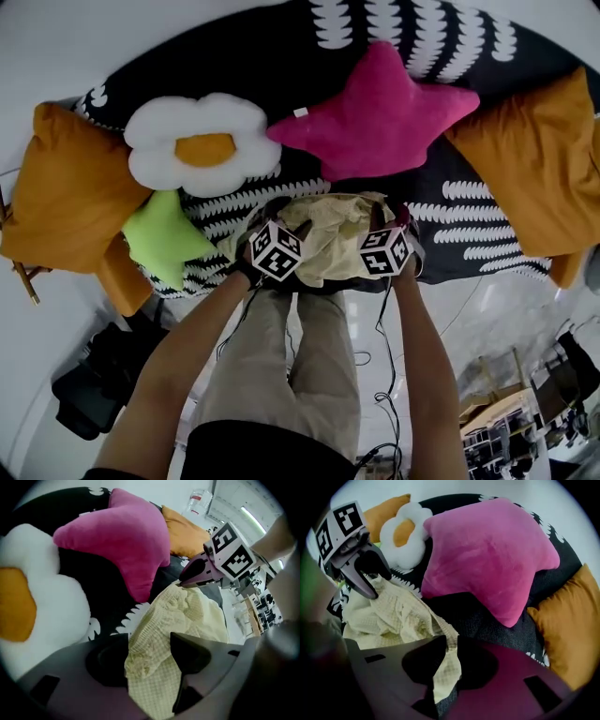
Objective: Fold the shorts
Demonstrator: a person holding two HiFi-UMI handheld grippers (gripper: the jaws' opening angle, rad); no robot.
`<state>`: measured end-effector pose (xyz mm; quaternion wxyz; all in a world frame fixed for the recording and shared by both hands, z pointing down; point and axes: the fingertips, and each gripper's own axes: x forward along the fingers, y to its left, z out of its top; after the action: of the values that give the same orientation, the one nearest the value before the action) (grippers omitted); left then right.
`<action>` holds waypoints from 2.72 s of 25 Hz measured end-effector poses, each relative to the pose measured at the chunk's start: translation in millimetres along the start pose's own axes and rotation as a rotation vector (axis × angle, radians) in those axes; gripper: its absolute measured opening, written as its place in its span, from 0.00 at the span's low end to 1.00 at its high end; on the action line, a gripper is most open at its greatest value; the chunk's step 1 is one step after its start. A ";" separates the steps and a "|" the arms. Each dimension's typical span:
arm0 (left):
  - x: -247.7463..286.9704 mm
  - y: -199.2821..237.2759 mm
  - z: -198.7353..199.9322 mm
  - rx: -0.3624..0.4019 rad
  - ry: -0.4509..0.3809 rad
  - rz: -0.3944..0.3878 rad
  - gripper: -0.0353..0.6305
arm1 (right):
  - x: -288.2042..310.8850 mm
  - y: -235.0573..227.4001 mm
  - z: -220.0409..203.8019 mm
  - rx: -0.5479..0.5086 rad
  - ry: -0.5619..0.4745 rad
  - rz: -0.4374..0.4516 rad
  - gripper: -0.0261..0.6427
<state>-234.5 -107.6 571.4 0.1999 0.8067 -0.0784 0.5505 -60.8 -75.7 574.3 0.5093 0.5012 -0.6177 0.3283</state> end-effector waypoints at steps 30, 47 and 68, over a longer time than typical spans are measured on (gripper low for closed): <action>1.6 67.6 -18.9 -0.665 -0.017 0.177 0.40 | 5.7 3.6 31.2 -0.084 -0.102 0.019 0.28; -17.0 19.0 -21.0 -0.411 -0.137 0.210 0.42 | 10.6 4.2 29.8 -0.091 -0.085 0.021 0.31; 11.9 29.7 -51.7 -0.349 0.037 0.173 0.33 | 13.2 1.6 -6.1 -0.078 -0.031 -0.031 0.21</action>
<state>-284.6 -112.3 605.5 0.2901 0.7400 -0.2379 0.5583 -60.2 -73.4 588.7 0.5238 0.4957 -0.6300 0.2882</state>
